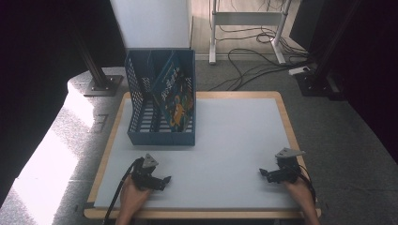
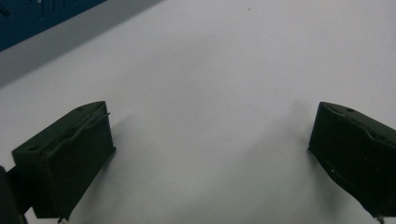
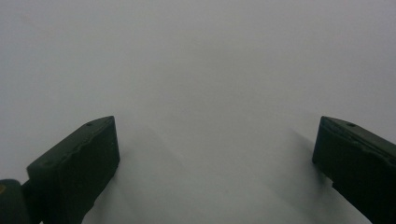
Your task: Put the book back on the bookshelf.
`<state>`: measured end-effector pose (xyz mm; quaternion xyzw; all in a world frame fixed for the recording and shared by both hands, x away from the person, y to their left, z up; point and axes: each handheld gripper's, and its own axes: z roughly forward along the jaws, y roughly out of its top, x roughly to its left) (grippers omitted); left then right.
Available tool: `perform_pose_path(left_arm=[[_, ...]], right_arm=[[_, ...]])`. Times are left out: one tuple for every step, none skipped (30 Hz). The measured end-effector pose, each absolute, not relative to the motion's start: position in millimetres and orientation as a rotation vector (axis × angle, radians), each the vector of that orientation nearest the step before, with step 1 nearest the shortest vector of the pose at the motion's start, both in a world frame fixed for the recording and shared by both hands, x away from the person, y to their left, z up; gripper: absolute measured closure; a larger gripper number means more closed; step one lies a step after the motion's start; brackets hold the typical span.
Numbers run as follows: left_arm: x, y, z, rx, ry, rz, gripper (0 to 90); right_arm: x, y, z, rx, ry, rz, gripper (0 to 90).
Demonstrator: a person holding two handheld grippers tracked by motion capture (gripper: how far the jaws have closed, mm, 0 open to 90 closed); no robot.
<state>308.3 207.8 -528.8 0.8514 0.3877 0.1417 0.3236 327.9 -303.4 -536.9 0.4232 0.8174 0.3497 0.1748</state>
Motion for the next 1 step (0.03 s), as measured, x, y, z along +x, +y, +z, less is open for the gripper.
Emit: perform_pose_path(left_arm=[[308.3,207.8,-528.8,2.234,1.017,0.372,0.0]], right_arm=[[327.9,-303.4,-536.9,1.199,2.316,0.991,0.0]])
